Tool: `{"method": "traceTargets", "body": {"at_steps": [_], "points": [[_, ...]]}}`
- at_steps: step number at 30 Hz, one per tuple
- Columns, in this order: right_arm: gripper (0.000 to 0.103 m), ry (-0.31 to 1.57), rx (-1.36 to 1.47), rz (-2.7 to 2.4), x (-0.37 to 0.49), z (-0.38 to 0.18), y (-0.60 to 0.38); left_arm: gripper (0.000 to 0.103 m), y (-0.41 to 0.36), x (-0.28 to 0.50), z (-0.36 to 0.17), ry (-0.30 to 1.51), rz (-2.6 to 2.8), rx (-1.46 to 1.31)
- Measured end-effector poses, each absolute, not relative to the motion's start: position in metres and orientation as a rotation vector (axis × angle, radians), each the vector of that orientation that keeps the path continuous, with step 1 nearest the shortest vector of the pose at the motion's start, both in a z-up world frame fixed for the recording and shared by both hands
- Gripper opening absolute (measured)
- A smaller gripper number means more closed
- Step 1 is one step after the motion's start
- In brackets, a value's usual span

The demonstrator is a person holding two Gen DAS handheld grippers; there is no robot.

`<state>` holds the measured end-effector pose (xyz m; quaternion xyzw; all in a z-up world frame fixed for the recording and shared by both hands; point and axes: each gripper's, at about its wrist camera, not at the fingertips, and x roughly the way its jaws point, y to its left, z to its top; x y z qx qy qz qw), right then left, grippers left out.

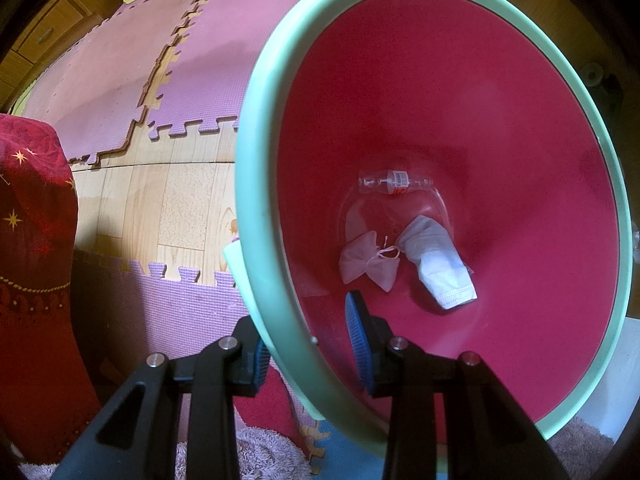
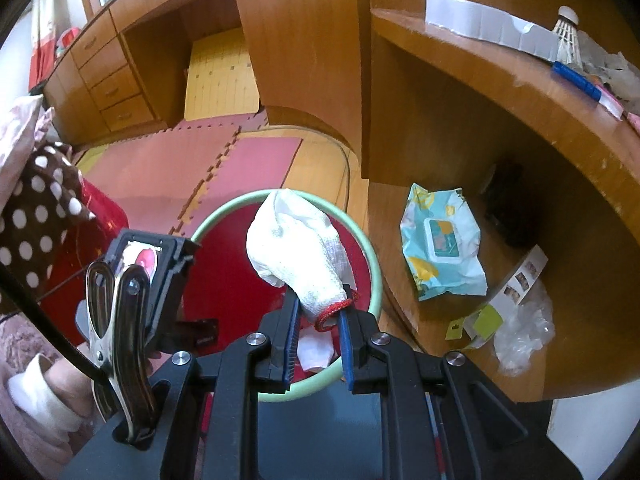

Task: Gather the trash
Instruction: 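Lift the white cloth with the right tool and carry it over the bucket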

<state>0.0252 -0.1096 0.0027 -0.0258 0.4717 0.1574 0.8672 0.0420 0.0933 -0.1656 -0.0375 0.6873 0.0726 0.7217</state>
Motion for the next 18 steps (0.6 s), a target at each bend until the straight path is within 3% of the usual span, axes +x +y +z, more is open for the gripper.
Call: {"method": "traceTargets", "body": {"at_steps": [18], "points": [[0.018, 1.118, -0.152, 0.354, 0.029, -0.051, -0.083, 0.036, 0.093, 0.042, -0.165, 1.518, 0.16, -0.083]]}}
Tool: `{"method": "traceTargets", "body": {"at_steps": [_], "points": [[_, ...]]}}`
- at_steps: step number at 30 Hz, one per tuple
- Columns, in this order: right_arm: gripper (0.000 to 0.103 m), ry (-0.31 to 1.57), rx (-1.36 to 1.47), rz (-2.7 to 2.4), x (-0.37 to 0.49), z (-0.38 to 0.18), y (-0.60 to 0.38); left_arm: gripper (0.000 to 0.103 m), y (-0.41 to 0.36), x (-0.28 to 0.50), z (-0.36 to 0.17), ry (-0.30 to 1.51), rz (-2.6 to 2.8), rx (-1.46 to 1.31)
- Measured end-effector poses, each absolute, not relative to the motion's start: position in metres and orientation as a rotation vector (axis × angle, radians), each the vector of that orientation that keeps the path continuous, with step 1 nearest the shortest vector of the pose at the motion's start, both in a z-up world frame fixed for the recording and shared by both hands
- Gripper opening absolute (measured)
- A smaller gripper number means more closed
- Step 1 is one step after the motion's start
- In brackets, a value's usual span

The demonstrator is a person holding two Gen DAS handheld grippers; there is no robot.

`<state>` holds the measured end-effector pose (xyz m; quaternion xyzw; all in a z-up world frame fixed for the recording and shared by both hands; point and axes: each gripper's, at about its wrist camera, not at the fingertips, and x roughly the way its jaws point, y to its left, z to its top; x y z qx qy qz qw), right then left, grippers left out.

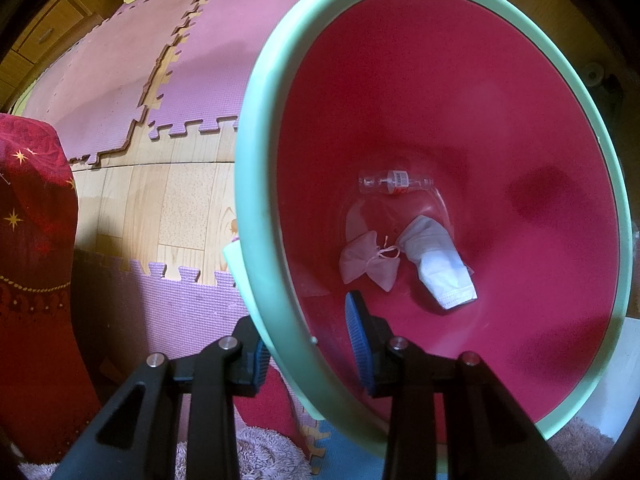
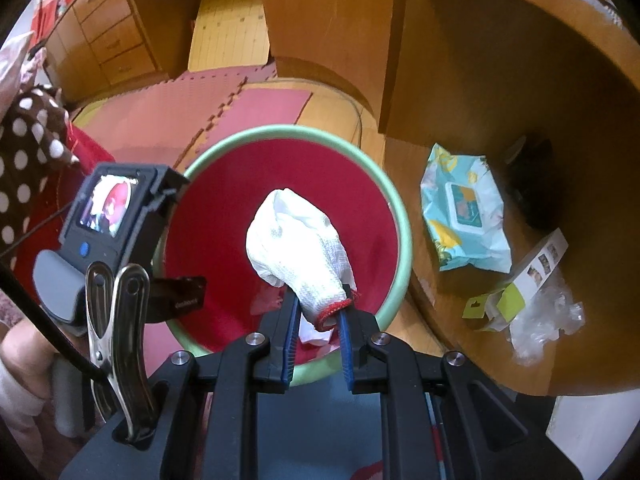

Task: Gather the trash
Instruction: 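Lift the white cloth with the right tool and carry it over the bucket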

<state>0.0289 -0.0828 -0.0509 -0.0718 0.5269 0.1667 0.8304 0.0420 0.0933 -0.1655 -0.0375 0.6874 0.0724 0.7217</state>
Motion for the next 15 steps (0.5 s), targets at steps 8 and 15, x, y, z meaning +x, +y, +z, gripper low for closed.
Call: {"method": "traceTargets", "body": {"at_steps": [8, 15], "points": [[0.018, 1.173, -0.203, 0.367, 0.029, -0.071, -0.076, 0.036, 0.092, 0.041, -0.165, 1.518, 0.161, -0.082], [0.018, 1.195, -0.22, 0.357, 0.03, -0.082, -0.073, 0.036, 0.093, 0.042, -0.165, 1.518, 0.16, -0.083]]}}
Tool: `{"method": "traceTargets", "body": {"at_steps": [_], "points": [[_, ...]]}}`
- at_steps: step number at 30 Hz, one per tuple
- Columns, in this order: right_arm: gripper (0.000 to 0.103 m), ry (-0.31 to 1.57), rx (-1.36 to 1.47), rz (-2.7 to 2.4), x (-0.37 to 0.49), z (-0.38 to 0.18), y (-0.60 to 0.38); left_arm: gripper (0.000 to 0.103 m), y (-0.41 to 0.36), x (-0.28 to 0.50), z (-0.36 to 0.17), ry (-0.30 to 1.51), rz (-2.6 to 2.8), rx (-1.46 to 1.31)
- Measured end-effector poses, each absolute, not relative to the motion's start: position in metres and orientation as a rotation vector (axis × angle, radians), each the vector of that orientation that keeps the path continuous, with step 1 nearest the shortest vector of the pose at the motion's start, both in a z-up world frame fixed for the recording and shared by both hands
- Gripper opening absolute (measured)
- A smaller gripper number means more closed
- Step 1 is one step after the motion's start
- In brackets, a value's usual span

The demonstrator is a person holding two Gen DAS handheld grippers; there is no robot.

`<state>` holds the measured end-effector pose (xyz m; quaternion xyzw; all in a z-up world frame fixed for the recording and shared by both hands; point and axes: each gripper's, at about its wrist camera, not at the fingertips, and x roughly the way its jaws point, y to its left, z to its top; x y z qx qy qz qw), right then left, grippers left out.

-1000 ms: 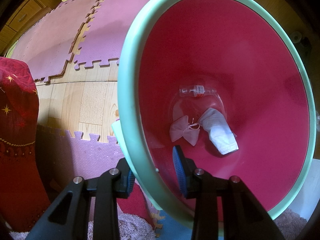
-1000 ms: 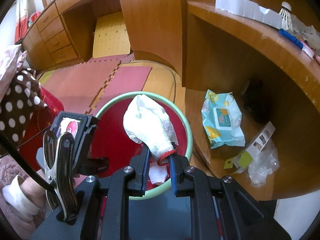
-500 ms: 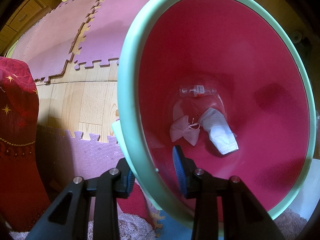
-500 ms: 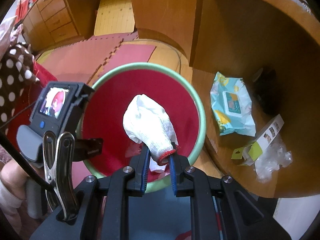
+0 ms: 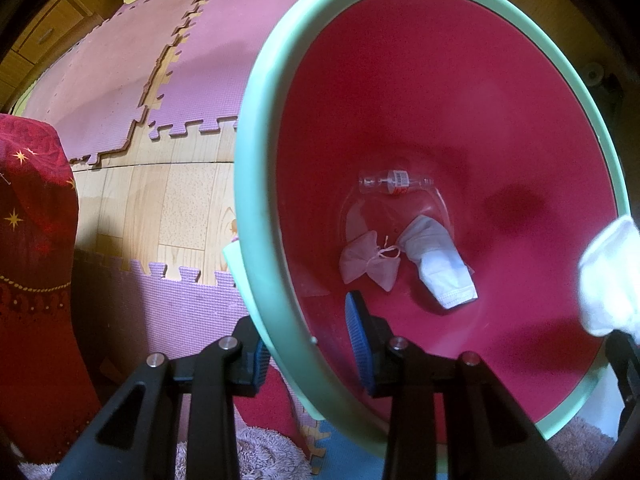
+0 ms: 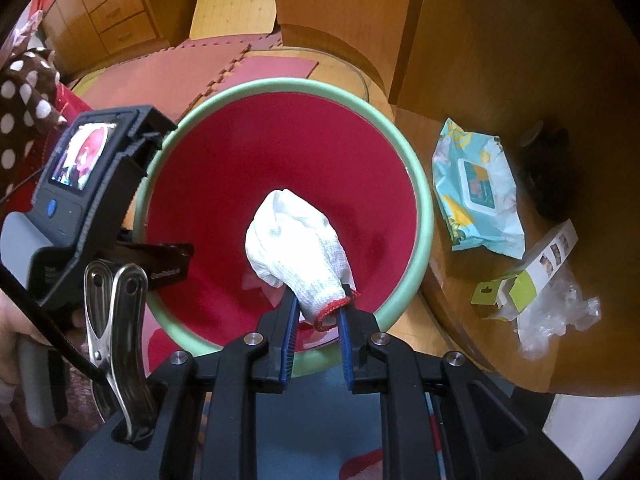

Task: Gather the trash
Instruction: 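Lift the white cloth with the right tool and carry it over the bucket, then open the right tool to drop the white cloth into the bucket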

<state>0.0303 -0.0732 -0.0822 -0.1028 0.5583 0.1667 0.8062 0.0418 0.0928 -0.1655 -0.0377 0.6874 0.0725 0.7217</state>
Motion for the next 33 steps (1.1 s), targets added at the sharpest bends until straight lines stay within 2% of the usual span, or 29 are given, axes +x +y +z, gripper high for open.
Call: {"method": "traceTargets", "body": {"at_steps": [22, 30, 33], "points": [[0.02, 1.246, -0.204, 0.35, 0.032, -0.093, -0.074, 0.036, 0.093, 0.042, -0.165, 1.519, 0.161, -0.083], [0.031, 1.235, -0.178, 0.345, 0.033, -0.09, -0.076, 0.036, 0.093, 0.042, -0.165, 1.519, 0.16, -0.083], [0.039, 1.234, -0.162, 0.346, 0.033, -0.088, -0.076, 0.036, 0.093, 0.042, -0.165, 1.518, 0.161, -0.083]]}}
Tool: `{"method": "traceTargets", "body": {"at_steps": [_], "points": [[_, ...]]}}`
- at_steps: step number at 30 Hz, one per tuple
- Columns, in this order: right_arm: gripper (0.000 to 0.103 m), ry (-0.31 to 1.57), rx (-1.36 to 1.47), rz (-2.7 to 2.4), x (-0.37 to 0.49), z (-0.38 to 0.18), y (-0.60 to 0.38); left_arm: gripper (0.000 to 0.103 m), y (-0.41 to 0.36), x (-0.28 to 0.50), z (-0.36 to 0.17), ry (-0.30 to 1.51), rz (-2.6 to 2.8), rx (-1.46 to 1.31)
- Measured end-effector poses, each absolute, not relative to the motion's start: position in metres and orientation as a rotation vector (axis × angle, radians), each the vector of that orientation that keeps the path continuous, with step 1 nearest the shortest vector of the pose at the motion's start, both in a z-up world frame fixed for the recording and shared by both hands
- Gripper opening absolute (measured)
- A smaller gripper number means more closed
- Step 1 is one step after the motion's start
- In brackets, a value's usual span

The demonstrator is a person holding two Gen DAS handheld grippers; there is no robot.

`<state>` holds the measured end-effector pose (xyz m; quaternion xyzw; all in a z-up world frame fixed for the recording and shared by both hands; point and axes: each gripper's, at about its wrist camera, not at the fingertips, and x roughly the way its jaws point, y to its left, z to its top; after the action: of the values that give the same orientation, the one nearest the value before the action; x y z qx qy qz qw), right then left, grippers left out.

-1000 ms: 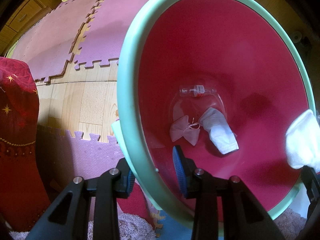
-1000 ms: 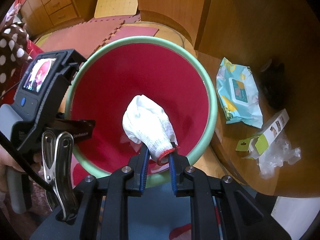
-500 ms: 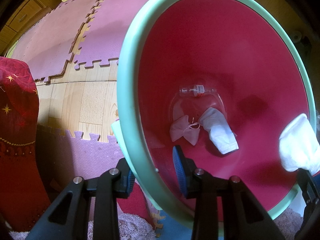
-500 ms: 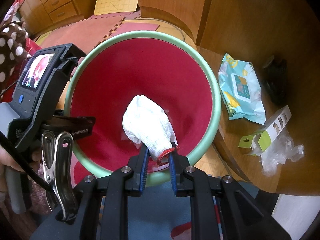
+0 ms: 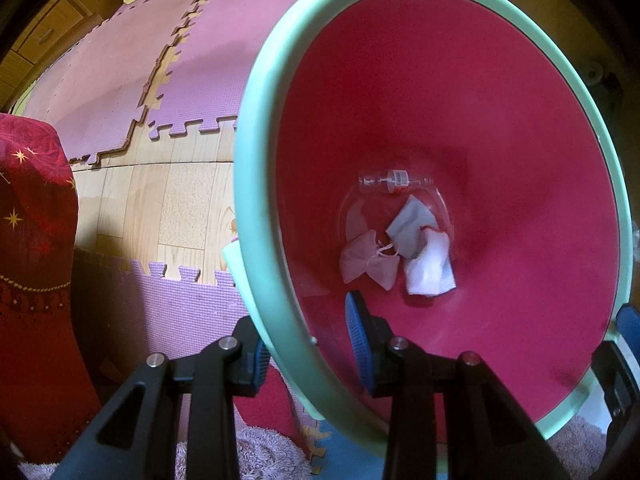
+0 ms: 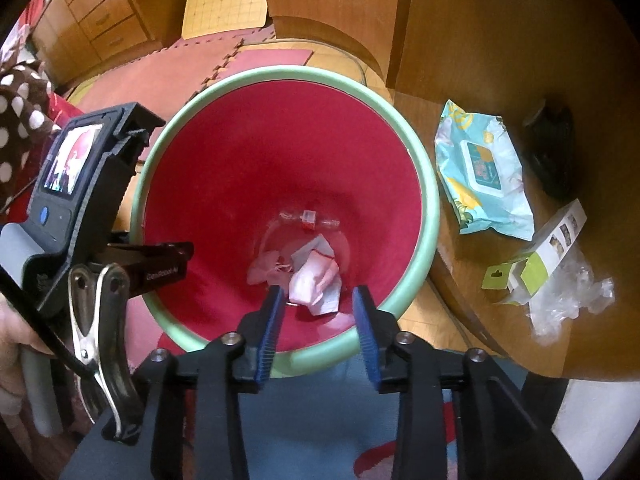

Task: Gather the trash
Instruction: 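Open the right tool to drop the white cloth into the bucket, then move the right tool back to the shelf toward the white plastic tray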

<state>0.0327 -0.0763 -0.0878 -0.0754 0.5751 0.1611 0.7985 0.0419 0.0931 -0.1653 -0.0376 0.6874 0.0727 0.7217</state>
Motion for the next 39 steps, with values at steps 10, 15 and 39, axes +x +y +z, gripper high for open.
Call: {"method": "traceTargets", "body": {"at_steps": [10, 15, 39], "points": [[0.043, 1.211, -0.156, 0.38, 0.028, -0.078, -0.069, 0.036, 0.094, 0.042, -0.165, 1.519, 0.16, -0.083], [0.043, 1.189, -0.126, 0.402, 0.026, -0.066, -0.069, 0.036, 0.093, 0.042, -0.165, 1.519, 0.161, -0.083], [0.043, 0.943, 0.016, 0.355, 0.017, 0.063, -0.122, 0.036, 0.093, 0.039, -0.163, 1.52, 0.162, -0.084]]}}
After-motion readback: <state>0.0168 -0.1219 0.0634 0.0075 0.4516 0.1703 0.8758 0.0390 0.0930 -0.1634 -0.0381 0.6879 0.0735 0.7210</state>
